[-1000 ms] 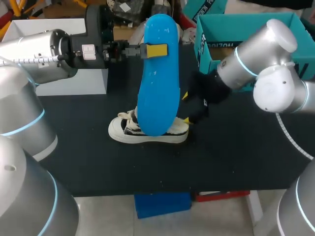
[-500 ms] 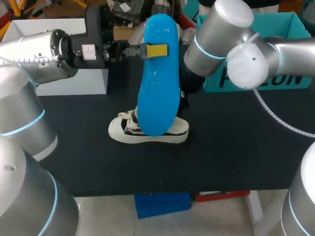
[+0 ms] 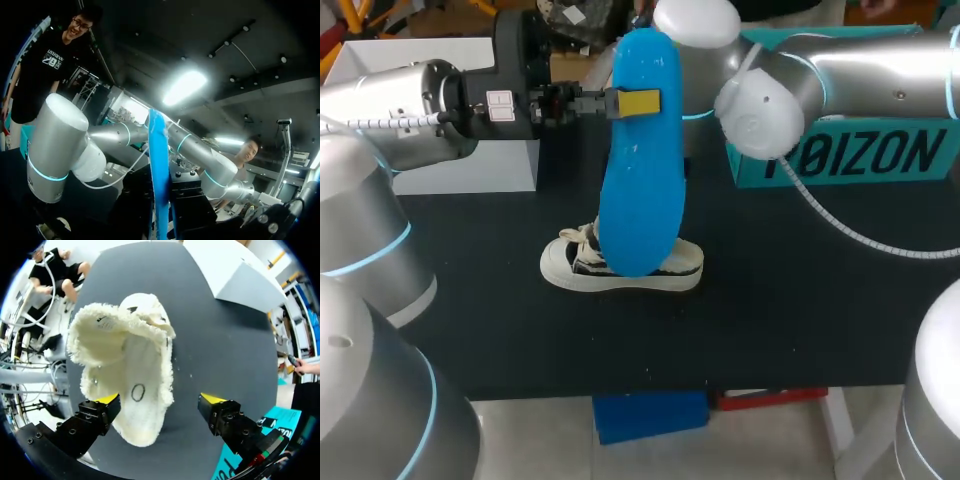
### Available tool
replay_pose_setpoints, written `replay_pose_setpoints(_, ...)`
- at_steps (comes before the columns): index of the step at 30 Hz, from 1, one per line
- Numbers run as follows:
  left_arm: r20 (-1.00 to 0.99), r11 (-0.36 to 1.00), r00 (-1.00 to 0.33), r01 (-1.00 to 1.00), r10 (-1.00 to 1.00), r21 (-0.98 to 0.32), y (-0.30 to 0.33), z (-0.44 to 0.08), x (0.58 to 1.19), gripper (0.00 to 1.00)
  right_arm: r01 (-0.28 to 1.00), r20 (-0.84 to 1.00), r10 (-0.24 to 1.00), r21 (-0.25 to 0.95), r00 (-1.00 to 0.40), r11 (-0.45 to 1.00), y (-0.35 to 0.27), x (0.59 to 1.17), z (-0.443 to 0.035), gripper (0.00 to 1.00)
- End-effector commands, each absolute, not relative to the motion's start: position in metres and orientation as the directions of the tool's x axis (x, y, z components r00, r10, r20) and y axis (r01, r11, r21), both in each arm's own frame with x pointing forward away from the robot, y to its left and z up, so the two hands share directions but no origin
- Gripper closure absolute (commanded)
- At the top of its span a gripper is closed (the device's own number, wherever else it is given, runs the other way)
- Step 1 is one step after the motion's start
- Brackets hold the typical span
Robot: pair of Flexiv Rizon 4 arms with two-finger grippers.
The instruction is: Take the shoe out of the shoebox, open the shoe tongue, remove and reinsert the insole, then place the shoe into the shoebox
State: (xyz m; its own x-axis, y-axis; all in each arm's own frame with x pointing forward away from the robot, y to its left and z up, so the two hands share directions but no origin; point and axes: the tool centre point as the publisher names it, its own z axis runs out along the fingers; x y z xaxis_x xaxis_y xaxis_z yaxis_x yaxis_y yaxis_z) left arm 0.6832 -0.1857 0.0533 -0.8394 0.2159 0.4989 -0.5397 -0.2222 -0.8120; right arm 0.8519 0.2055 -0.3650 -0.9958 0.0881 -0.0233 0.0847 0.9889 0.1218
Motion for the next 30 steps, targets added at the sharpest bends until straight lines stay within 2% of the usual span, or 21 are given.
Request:
replay_pose_setpoints(1, 0.501, -0.221, -0.839, -0.54, 0.211, -0.812, -0.186, 0.054, 0.682, 1.0, 0.089, -0.01, 0.09, 0.014, -0.996, 0.996, 0.219, 0.857, -0.375, 0.0)
replay_pose_setpoints(5, 0.501, -0.221, -0.839, -0.54, 0.211, -0.812, -0.186, 0.054, 0.682, 1.0, 0.094, 0.005, 0.094, 0.029, -0.996, 0.995, 0.221, 0.857, -0.382, 0.0)
replay_pose_setpoints(7, 0.501, -0.221, -0.839, -0.54, 0.211, -0.812, -0.186, 0.054, 0.682, 1.0, 0.097, 0.013, 0.096, 0.035, -0.995, 0.995, 0.222, 0.857, -0.384, 0.39)
replay_pose_setpoints(8, 0.501, -0.221, -0.839, -0.54, 0.211, -0.812, -0.186, 0.054, 0.682, 1.0, 0.098, 0.015, 0.097, 0.036, -0.995, 0.995, 0.221, 0.856, -0.386, 0.53)
replay_pose_setpoints(10, 0.501, -0.221, -0.839, -0.54, 0.211, -0.812, -0.186, 0.054, 0.682, 1.0, 0.1, 0.02, 0.099, 0.038, -0.995, 0.994, 0.222, 0.855, -0.389, 0.61)
replay_pose_setpoints(12, 0.501, -0.221, -0.839, -0.54, 0.211, -0.812, -0.186, 0.054, 0.682, 1.0, 0.101, 0.027, 0.1, 0.049, -0.995, 0.994, 0.222, 0.855, -0.394, 0.74)
replay_pose_setpoints(14, 0.501, -0.221, -0.839, -0.54, 0.211, -0.812, -0.186, 0.054, 0.682, 1.0, 0.1, 0.038, 0.098, 0.053, -0.994, 0.994, 0.222, 0.854, -0.396, 1.0)
replay_pose_setpoints(30, 0.501, -0.221, -0.839, -0.54, 0.211, -0.812, -0.186, 0.054, 0.682, 1.0, 0.094, 0.047, 0.091, 0.064, -0.995, 0.994, 0.223, 0.853, -0.396, 1.0)
